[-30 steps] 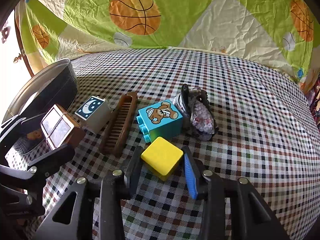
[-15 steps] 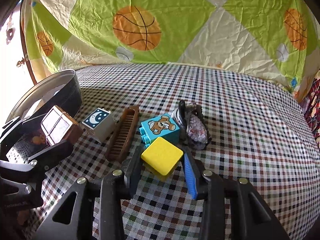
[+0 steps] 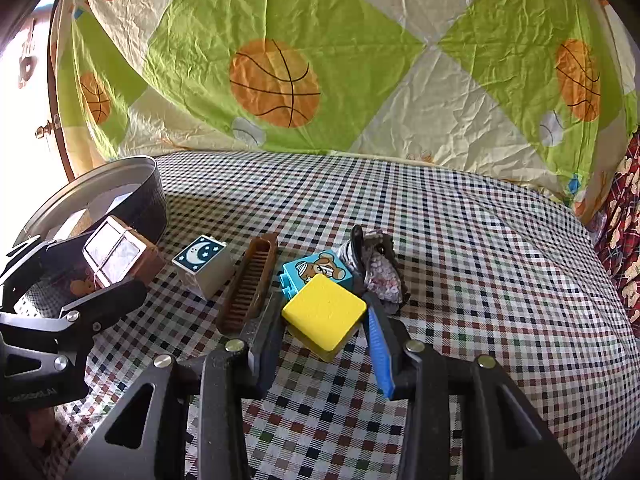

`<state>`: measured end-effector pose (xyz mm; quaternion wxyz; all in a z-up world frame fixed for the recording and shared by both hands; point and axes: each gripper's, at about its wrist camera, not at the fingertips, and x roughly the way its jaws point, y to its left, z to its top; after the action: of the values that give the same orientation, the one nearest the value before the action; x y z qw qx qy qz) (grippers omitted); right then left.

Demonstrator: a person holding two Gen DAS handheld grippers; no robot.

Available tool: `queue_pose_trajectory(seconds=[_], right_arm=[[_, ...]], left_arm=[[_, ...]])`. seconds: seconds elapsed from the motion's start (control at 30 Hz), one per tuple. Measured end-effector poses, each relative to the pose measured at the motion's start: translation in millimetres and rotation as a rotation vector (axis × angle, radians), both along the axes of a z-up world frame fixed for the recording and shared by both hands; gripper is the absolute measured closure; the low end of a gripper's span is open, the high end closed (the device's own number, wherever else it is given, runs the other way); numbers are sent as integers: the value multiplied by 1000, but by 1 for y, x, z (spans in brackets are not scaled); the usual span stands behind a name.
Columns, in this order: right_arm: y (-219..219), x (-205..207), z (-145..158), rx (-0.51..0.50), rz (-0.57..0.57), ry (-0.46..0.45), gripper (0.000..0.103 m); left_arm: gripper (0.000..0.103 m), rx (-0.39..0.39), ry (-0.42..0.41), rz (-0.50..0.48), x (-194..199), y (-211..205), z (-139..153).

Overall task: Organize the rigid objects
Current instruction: 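Carry framed picture toward tin with left gripper while right gripper carries yellow cube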

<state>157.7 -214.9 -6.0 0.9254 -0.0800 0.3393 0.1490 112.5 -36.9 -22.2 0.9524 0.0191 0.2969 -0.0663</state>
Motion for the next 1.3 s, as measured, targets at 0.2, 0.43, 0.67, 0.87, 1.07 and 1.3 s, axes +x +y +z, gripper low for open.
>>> queue_pose_trajectory(seconds=[0.2, 0.43, 0.67, 0.87, 1.07, 1.3], right_arm=[[0, -4, 3, 2, -7, -28, 62], [-3, -10, 8, 11, -13, -70, 62], [-6, -13, 11, 24, -21, -95, 62], [-7, -18, 13, 30, -26, -122, 62], [-9, -21, 14, 37, -32, -141, 62], [-11, -27, 17, 58, -39, -181, 62]], left_arm=[[26, -1, -19, 7, -3, 0, 2], [26, 0, -48, 17, -8, 0, 4], [26, 2, -67, 26, -11, 0, 6], [26, 8, -91, 31, -15, 0, 8], [26, 4, -108, 35, -19, 1, 8], [26, 5, -125, 41, -22, 1, 10]])
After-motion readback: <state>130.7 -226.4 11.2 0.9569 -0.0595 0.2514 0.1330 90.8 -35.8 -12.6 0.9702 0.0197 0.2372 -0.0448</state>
